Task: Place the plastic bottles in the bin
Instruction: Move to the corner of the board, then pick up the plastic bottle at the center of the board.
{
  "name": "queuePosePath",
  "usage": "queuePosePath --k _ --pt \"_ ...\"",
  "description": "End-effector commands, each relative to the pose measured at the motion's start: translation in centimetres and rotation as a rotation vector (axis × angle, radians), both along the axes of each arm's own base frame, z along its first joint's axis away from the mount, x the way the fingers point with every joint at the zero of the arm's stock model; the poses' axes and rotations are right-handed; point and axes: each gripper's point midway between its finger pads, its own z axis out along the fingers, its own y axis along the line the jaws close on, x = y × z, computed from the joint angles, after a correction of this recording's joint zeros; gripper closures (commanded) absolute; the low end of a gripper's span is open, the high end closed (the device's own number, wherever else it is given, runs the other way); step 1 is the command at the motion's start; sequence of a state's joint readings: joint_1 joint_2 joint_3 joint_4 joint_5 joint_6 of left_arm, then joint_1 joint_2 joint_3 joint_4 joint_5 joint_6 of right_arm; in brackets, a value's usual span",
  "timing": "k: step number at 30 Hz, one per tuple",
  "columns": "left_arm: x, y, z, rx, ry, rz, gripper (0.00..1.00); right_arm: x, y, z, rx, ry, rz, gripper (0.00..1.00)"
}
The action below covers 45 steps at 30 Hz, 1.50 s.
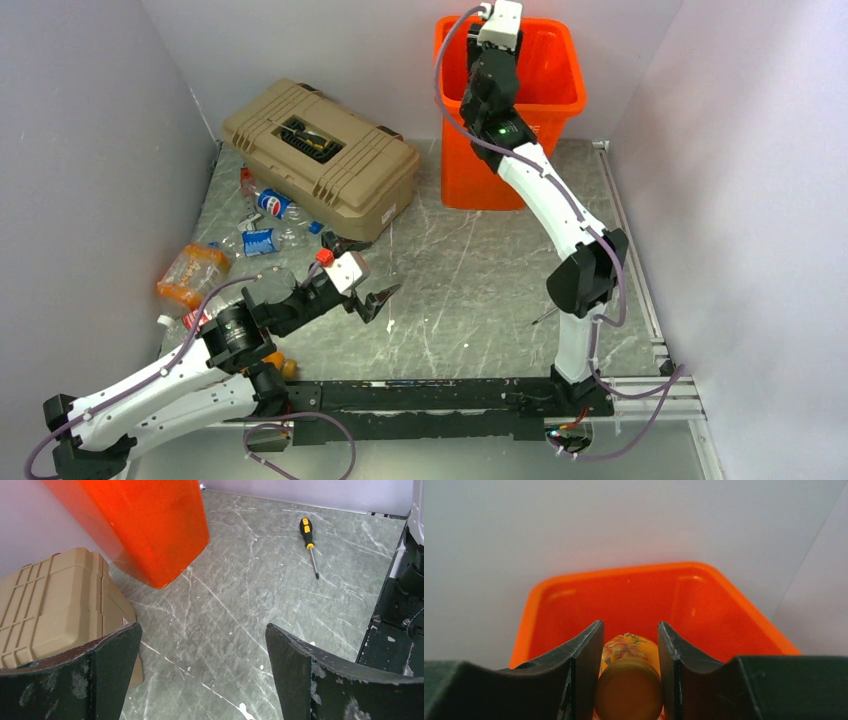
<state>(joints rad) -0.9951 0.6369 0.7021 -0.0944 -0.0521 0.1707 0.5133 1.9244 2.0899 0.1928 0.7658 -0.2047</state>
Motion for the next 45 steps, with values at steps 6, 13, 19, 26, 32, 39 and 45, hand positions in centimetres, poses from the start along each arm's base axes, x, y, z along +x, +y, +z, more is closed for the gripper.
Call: queuePosePath --k 6,13,19,26,32,39,45 --pt "0.3 0.5 2.4 -0.043 -0.033 0.026 0.01 2.6 -1.4 -3.3 0.132 0.099 0.056 0.80" --pt "0.3 0.7 2.5 -0.043 -0.033 0.033 0.01 2.6 -0.7 -2.4 0.155 0.117 0.114 0.00" --pt "1.2 1.1 2.3 -0.032 -0.016 0.091 0.01 -2.4 0.3 3.9 0.200 0.001 0.209 0.00" --pt "4.3 3.8 1.6 0.025 0.014 0.335 0.01 -15.1 5.2 5.9 0.183 -0.127 0.516 0.00" --pt "7.5 9.9 1.8 0.052 0.048 0.790 0.01 -20.9 6.6 -4.1 0.309 -0.049 0.724 0.01" --pt "7.5 14.6 3.8 0.089 0.028 1.042 0.01 -23.4 7.8 -19.5 0.388 0.294 0.790 0.04" --pt "9.3 20.3 -3.6 0.003 0.401 1.142 0.01 -25.7 7.8 -26.7 0.434 0.444 0.819 0.05"
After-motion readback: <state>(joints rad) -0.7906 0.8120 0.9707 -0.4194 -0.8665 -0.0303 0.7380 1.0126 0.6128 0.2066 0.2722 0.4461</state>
